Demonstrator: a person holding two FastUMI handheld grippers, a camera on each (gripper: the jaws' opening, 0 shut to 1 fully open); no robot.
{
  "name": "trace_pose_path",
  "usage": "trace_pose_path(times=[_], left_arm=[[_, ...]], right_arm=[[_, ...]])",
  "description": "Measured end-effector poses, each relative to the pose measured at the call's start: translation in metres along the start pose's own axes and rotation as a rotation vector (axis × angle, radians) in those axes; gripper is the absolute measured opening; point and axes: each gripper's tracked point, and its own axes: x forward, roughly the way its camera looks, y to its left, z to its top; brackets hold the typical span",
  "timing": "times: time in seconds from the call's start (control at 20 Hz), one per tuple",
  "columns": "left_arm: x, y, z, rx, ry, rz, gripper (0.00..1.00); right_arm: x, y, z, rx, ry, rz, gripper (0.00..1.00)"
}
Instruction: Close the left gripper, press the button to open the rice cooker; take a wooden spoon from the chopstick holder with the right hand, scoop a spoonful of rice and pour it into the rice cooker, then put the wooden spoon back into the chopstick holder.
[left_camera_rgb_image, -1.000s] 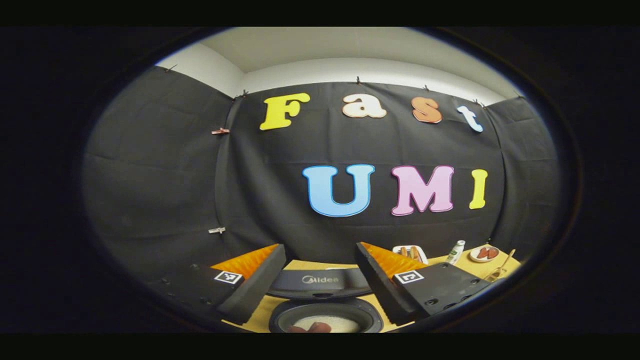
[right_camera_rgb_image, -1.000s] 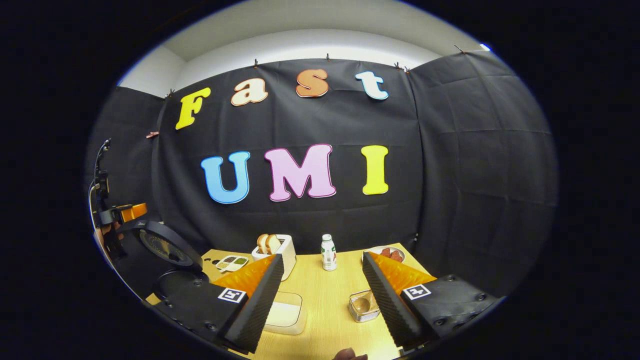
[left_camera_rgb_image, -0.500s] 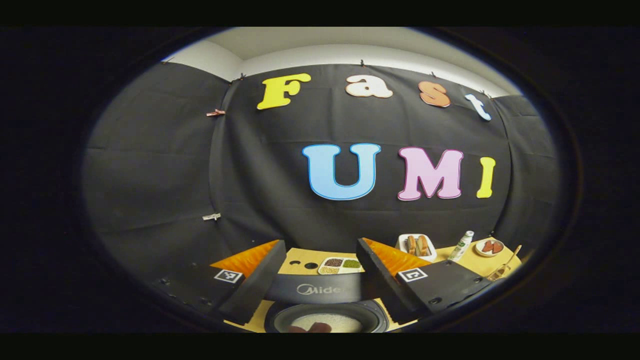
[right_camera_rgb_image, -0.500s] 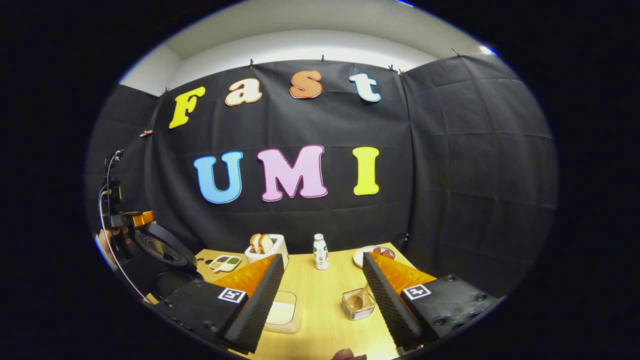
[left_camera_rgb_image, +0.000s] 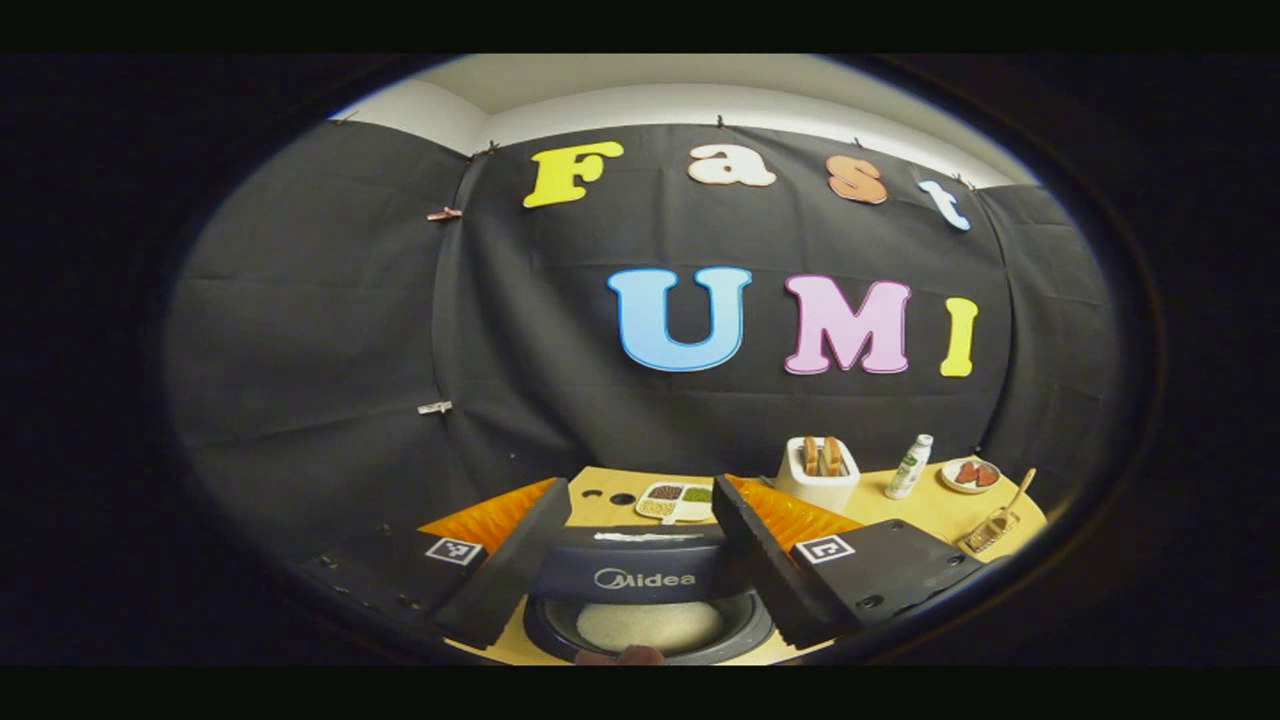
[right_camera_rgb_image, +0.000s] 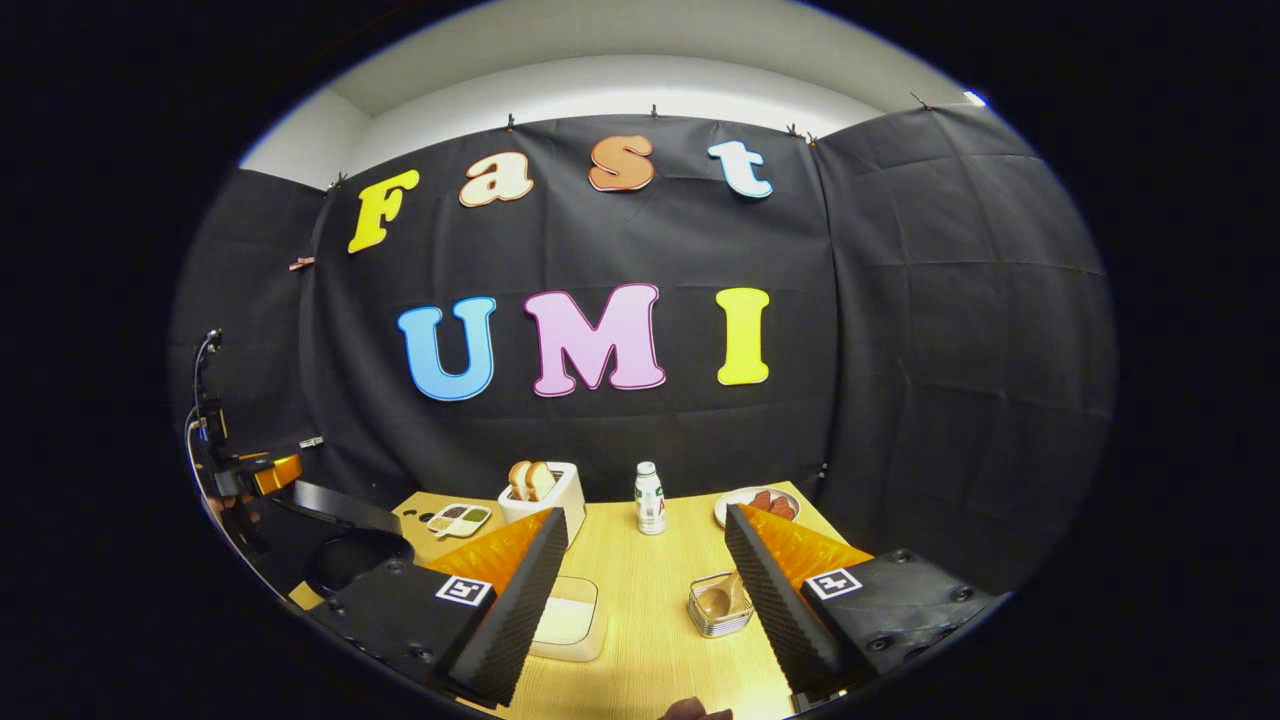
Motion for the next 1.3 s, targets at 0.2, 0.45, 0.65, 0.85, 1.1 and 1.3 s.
trace_pose_path(times=[0.2,0.45,0.65,0.85,1.1,1.3], left_arm=[[-0.017,-0.002,-0.031,0.000,0.025,0.009,0.97],[-0.022,-0.009,-0.078,0.002,0.111,0.000,0.99],[-0.020,-0.012,-0.108,0.007,0.155,0.003,0.99],[-0.023,-0.013,-0.124,0.011,0.142,-0.001,0.99],[-0.025,-0.014,-0.157,0.015,0.147,-0.003,1.00],[-0.025,-0.013,-0.157,0.019,0.086,0.005,0.98]], right_arm=[[-0.002,0.000,-0.004,-0.004,0.013,0.013,0.98],[0.000,-0.004,-0.008,0.001,0.028,0.013,0.98],[0.002,-0.007,-0.008,0.004,0.031,0.009,0.98],[0.001,-0.011,-0.010,0.010,0.039,0.004,0.98],[0.002,-0.014,-0.014,0.024,0.052,-0.001,0.98],[0.002,-0.013,-0.015,0.018,0.059,0.001,0.98]])
